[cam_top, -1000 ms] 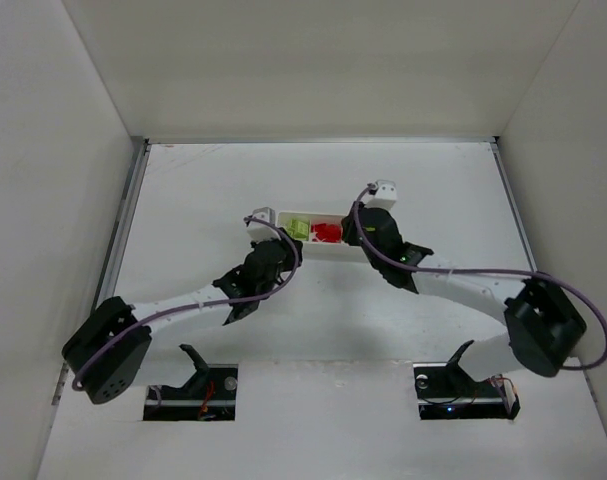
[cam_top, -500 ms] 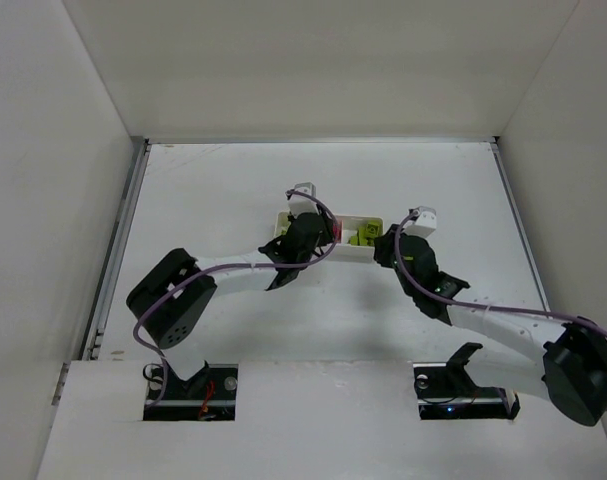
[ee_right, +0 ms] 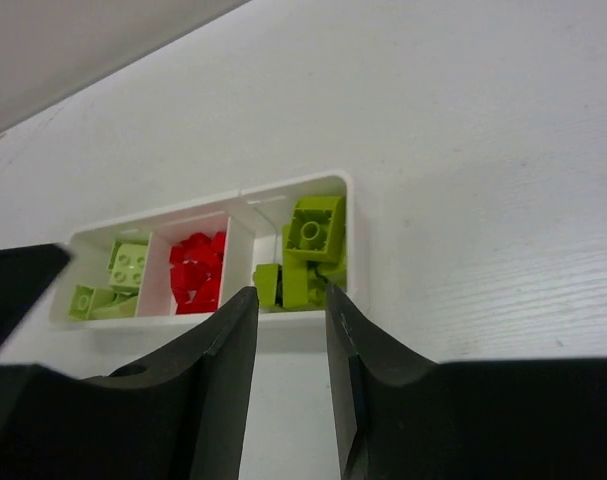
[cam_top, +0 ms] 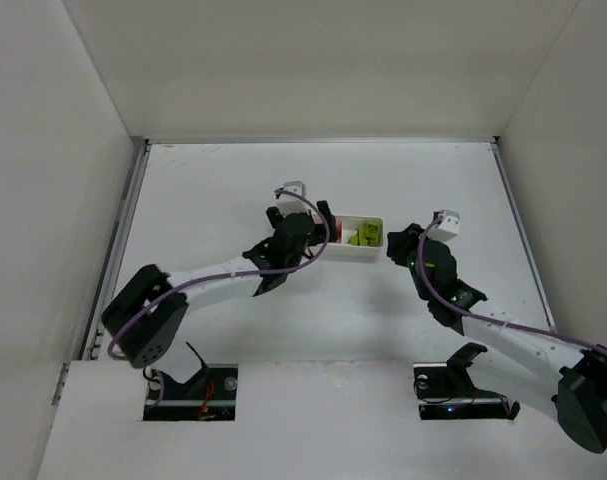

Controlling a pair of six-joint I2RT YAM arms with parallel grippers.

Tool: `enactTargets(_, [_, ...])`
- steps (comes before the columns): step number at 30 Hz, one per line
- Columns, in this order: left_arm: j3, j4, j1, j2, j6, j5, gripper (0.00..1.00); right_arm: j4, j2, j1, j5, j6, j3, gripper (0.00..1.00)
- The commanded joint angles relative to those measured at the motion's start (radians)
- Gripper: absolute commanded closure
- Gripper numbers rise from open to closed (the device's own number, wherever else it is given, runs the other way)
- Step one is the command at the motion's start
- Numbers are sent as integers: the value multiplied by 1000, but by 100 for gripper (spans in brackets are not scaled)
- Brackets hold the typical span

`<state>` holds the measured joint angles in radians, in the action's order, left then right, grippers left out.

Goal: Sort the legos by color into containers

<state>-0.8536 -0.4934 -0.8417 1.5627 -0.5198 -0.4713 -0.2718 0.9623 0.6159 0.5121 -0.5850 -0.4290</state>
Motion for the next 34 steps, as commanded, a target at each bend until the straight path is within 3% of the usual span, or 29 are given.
enactTargets(1, [86, 21, 22, -214, 33, -78, 0, -60, -48, -32, 45, -27, 25, 60])
enactTargets(8, [349, 284, 141, -672, -38, -199, 0, -76, -41, -98, 104, -62, 65, 53])
enactTargets(15, [464, 633, 206, -980, -192, -138, 0, -148, 36, -146, 189, -64, 105, 35])
enactTargets(24, [452, 862, 235, -1023, -287, -124, 0, -248, 95, -175, 190, -76, 159, 28])
enactTargets(34, [462, 803, 207, -1006, -264, -87, 0, -244, 133, -175, 178, -64, 136, 25])
